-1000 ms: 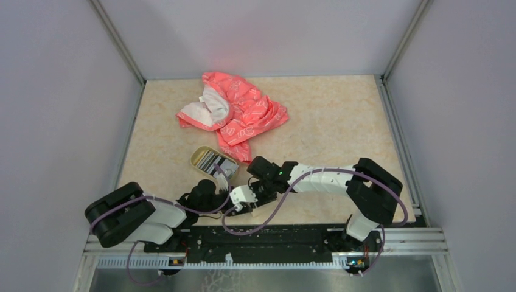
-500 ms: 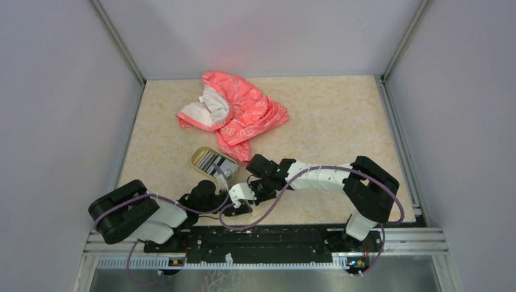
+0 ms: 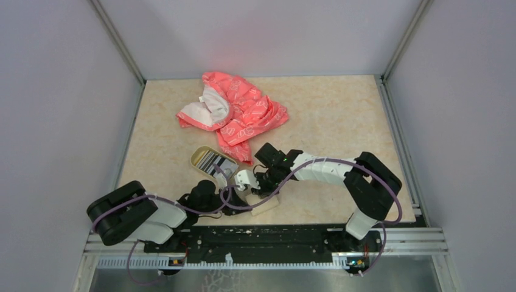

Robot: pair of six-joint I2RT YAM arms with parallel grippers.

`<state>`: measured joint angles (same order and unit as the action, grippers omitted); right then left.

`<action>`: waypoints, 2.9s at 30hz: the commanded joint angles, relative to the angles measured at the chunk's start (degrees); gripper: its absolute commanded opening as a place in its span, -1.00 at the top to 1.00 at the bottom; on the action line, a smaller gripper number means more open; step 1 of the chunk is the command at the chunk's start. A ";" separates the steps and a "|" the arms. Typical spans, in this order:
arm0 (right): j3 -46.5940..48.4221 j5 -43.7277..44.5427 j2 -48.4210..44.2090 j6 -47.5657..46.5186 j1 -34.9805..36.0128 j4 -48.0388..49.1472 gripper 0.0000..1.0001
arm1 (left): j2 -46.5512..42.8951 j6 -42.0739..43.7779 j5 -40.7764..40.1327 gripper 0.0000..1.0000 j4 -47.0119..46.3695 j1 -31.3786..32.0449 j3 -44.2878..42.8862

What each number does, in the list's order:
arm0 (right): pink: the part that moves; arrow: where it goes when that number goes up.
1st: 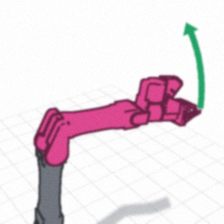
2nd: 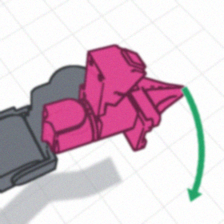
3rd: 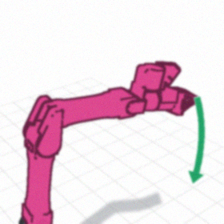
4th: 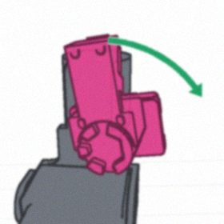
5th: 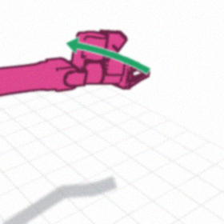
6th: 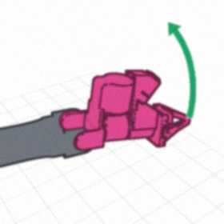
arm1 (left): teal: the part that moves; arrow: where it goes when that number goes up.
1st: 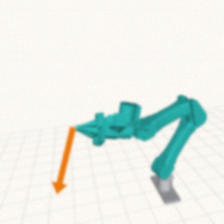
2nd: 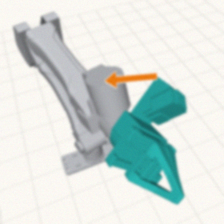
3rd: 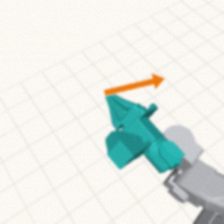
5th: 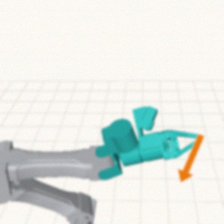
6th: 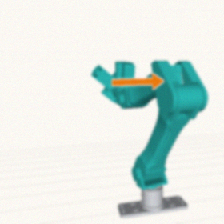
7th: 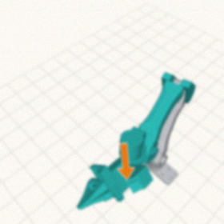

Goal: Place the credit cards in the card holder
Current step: Open the card holder at the center of the board.

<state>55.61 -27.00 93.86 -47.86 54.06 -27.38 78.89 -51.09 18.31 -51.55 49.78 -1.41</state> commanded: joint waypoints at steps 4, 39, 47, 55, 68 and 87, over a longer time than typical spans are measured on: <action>2.77 -10.15 -0.89 2.43 -6.74 -0.55 1.00 | -1.17 2.35 -2.02 1.00 6.05 0.41 1.15; -8.60 -1.44 -8.89 -0.94 -0.77 14.84 -0.17 | -9.42 3.73 -4.19 0.46 11.13 0.41 -0.51; -6.93 0.15 -5.48 -0.06 0.35 14.30 0.00 | -6.79 3.44 -3.41 0.46 8.83 0.41 -0.50; -6.49 1.99 -6.17 1.80 0.34 15.14 0.33 | -6.23 3.31 -3.46 0.47 8.40 0.41 -0.35; -6.40 4.55 -7.13 4.56 0.26 17.18 0.82 | -5.70 3.33 -3.55 0.48 8.18 0.41 -0.37; -0.94 -6.88 -17.02 4.57 -11.67 4.61 1.00 | -28.52 3.34 -8.61 -0.40 19.37 0.41 3.16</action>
<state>50.87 -28.14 81.30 -42.37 43.86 -19.86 55.64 -48.56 11.84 -36.07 49.89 -1.23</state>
